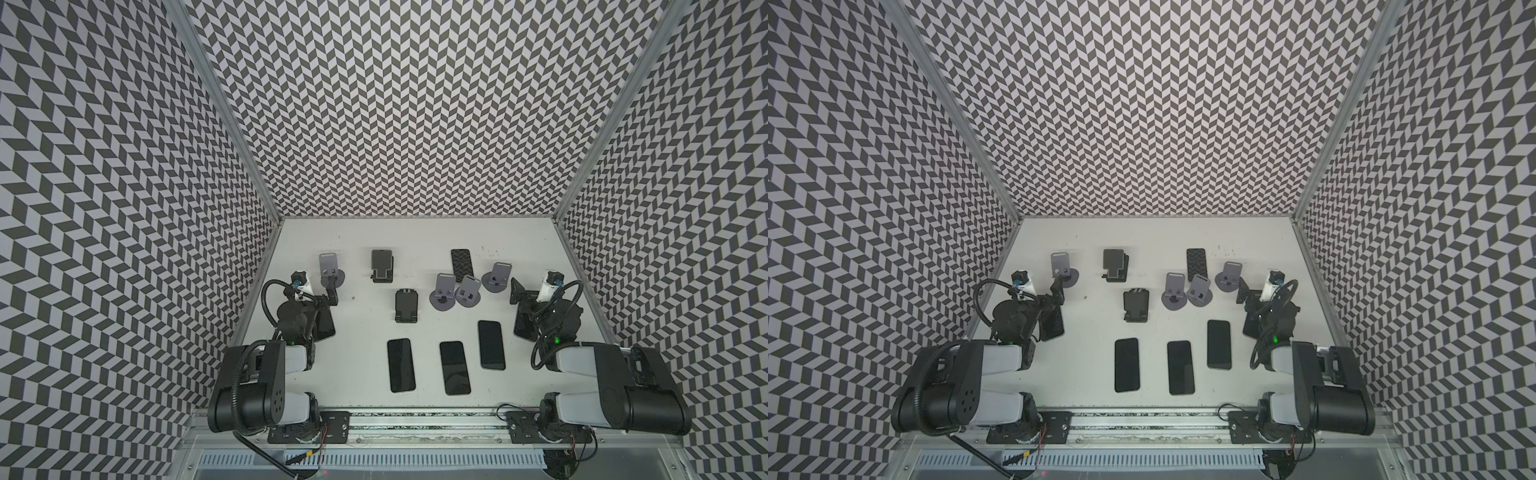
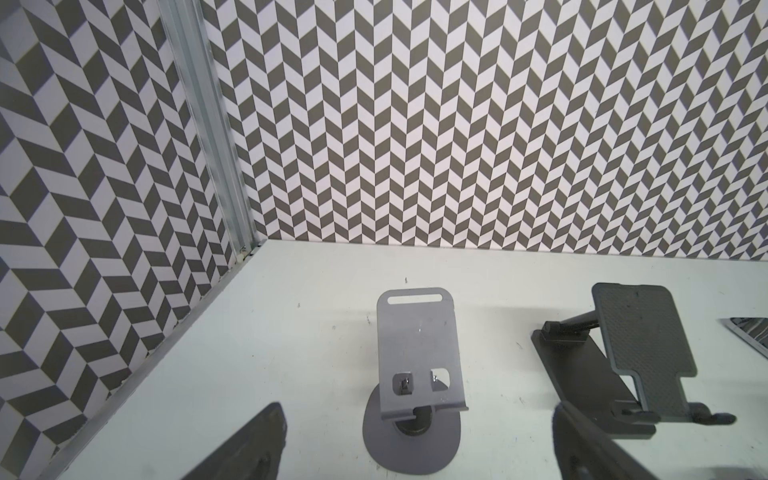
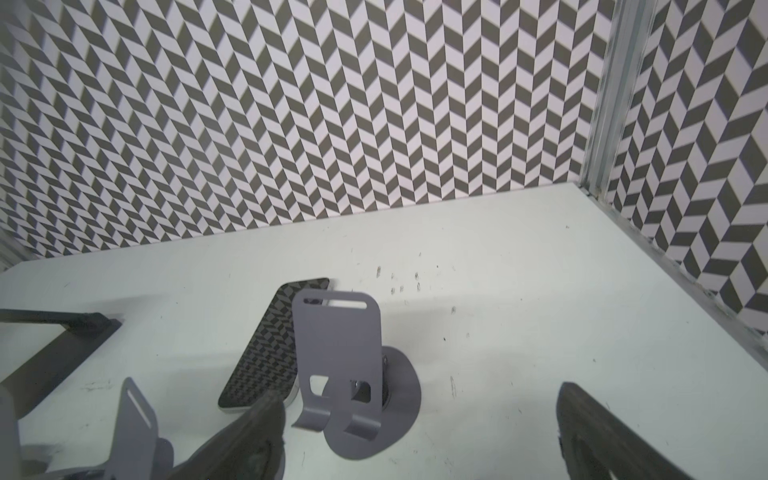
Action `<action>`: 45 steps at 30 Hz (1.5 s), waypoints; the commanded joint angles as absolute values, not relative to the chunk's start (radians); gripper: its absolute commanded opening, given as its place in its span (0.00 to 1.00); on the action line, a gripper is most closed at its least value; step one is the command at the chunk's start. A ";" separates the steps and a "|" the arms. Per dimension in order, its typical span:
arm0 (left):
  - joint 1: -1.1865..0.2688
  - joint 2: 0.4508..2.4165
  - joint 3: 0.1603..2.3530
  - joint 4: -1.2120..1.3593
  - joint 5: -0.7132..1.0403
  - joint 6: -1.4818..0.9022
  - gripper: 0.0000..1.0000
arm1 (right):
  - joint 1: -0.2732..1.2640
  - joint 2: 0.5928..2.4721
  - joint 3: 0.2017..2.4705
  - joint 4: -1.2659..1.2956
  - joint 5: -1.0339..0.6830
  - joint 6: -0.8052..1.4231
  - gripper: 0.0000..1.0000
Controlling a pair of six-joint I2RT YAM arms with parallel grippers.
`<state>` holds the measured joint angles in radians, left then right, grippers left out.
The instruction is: Remove the phone from the phone stand
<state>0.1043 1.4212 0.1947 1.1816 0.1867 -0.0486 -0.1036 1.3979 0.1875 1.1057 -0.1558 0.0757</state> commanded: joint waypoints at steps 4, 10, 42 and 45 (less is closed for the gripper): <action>0.096 1.510 0.164 1.400 0.141 -0.068 1.00 | -0.106 1.486 0.155 1.401 -0.195 0.084 0.99; -0.015 1.533 0.273 1.188 -0.071 -0.012 1.00 | -0.089 1.481 0.195 1.319 -0.164 0.068 0.99; -0.041 1.559 0.248 1.272 -0.130 0.004 1.00 | 0.026 1.540 0.259 1.252 0.070 0.010 0.99; -0.026 1.563 0.260 1.251 -0.097 -0.002 1.00 | 0.026 1.539 0.258 1.252 0.071 0.011 0.99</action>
<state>-0.0372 1.5524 0.2493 1.2526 -0.1265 0.0059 0.0193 1.5562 0.2508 1.2121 0.0570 0.0254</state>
